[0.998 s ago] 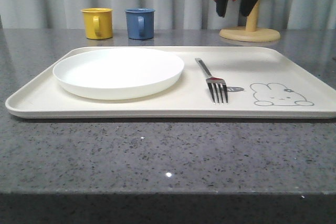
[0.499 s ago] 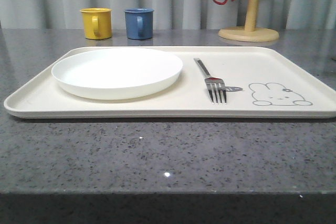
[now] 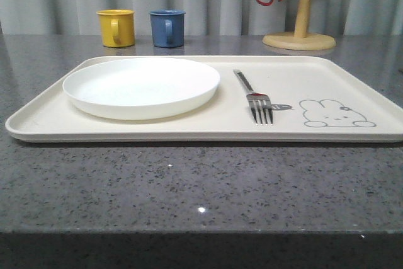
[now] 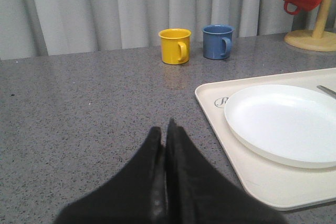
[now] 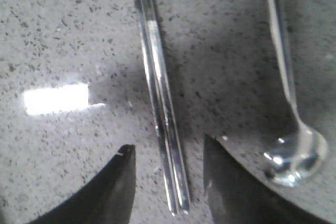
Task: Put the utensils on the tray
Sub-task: 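Grasp the silver chopsticks beside the tray with the right gripper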
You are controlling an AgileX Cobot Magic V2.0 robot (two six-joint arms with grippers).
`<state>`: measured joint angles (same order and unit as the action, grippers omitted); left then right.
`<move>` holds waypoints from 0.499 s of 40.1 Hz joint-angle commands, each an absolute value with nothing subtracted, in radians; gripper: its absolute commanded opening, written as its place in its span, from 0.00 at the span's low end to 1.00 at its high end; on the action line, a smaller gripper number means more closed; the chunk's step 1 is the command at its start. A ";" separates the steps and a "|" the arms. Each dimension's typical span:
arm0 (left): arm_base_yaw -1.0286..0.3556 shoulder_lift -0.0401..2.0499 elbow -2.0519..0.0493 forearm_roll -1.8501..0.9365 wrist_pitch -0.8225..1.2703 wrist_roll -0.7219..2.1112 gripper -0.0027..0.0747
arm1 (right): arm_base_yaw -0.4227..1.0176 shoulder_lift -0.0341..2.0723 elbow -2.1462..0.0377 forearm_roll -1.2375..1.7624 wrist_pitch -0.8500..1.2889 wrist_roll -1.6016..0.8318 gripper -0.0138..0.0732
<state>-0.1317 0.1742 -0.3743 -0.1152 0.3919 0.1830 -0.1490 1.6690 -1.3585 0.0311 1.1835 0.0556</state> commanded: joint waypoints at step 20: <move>-0.132 0.185 -0.401 -0.127 0.318 0.174 0.01 | -0.153 1.723 -1.378 0.037 1.171 0.040 0.45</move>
